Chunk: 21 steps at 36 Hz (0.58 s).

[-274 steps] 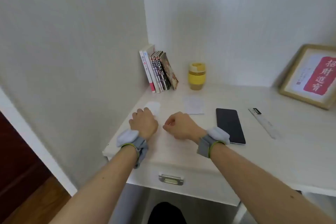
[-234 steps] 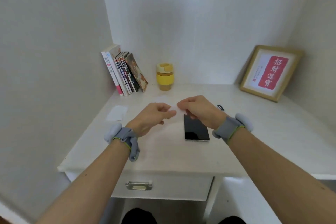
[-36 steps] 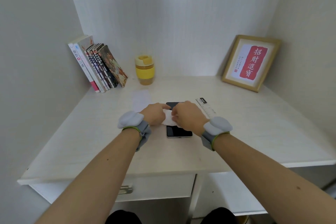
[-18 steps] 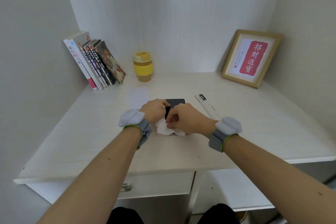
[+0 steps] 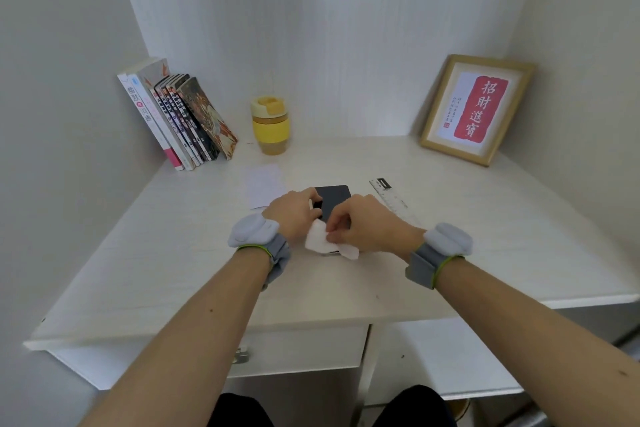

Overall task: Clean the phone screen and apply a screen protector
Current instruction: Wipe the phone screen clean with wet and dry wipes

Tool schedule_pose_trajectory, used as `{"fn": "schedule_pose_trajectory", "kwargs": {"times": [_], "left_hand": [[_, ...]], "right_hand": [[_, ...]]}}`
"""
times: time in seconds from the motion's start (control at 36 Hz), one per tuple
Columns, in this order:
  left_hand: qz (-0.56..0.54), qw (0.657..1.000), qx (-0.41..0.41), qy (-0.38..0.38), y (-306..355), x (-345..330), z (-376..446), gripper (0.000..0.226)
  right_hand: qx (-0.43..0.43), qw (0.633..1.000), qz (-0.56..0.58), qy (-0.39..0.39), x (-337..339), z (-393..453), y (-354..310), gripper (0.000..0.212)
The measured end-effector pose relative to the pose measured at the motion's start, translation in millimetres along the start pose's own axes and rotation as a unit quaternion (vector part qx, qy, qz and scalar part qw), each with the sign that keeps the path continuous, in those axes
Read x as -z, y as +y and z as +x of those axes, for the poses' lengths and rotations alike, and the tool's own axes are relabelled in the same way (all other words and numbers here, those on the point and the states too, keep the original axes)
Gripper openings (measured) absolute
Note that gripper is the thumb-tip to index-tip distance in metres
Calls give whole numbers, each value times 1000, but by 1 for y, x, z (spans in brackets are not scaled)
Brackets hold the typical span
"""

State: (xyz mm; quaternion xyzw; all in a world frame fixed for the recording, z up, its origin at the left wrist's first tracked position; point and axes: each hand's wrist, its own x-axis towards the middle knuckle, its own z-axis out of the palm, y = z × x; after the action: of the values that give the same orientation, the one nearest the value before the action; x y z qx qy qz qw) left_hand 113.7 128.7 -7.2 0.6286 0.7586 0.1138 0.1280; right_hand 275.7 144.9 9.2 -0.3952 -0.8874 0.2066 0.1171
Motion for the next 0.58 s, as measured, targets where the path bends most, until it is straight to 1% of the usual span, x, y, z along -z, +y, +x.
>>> {"fn": "schedule_pose_trajectory", "kwargs": {"times": [0.22,0.28,0.42,0.47,0.53,0.58], "left_hand": [[-8,1000,5,5,1,-1,2,37],[-8,1000,5,6,2,0,2,37],[-9,1000,0,11,1,0,4,36],[-11,1000,-1,11,0,-1,5,36],[-15,1000,-6,10,-1,-1,5,36],[-22,1000,-12,7,-2,-1,5,36]], "right_hand": [[-101,991,44,71,-4,-1,12,10],[-110,990,47,69,-3,-2,13,9],[-118,992,49,13,8,-11,17,6],[-127,990,55,4,11,-12,21,2],[-135,989,55,14,11,-10,24,2],[-137,988,50,43,8,-6,26,4]]}}
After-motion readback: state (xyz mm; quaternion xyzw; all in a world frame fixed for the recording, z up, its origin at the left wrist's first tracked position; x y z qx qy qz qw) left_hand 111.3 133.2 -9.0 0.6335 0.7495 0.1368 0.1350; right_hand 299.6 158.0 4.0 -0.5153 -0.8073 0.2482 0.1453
